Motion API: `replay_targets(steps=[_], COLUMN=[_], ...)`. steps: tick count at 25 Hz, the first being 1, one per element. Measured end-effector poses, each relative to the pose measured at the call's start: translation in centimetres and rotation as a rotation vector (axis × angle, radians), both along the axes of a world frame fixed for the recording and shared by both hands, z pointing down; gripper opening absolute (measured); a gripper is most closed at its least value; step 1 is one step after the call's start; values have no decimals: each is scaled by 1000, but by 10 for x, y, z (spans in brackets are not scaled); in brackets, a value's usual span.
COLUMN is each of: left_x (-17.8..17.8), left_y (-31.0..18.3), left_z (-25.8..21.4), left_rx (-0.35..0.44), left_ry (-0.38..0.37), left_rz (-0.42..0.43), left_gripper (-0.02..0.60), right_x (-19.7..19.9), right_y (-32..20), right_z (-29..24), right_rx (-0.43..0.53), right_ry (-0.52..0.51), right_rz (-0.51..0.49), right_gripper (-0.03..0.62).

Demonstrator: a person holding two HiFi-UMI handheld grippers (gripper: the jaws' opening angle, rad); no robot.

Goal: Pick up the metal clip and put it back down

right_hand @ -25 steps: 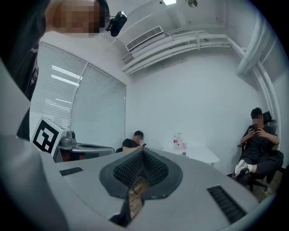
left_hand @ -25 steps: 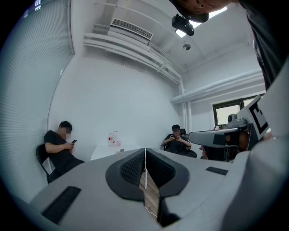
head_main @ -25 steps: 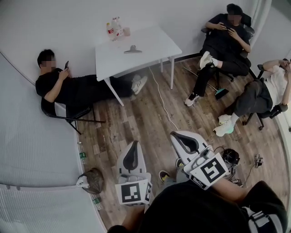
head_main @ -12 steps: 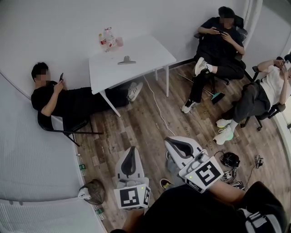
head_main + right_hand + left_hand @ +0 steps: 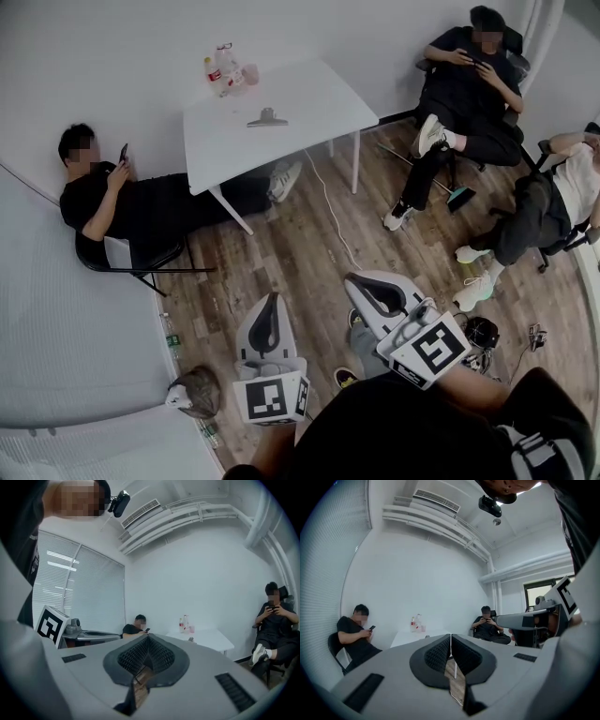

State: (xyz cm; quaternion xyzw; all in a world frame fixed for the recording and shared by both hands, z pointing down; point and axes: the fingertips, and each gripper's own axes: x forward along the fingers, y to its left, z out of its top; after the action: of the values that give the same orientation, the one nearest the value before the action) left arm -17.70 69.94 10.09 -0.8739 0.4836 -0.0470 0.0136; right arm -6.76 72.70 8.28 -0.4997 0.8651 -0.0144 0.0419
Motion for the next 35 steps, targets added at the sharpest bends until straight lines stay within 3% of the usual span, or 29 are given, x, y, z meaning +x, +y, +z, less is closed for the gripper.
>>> replay_targets(steps=[13, 21, 35], left_x=[16, 41, 87], left_y=[-107, -148, -189], left_z=[32, 32, 7], left_rx=[-86, -86, -58], left_ry=[-31, -63, -117], left_rz=[-58, -73, -81], left_gripper=[23, 23, 23], right_x=[24, 53, 102], right_y=[-113, -156, -202], right_z=[32, 45, 21], right_rx=[-80, -96, -47], right_ry=[-27, -40, -77], right_rz=[-51, -59, -63], right_gripper=[17, 17, 17])
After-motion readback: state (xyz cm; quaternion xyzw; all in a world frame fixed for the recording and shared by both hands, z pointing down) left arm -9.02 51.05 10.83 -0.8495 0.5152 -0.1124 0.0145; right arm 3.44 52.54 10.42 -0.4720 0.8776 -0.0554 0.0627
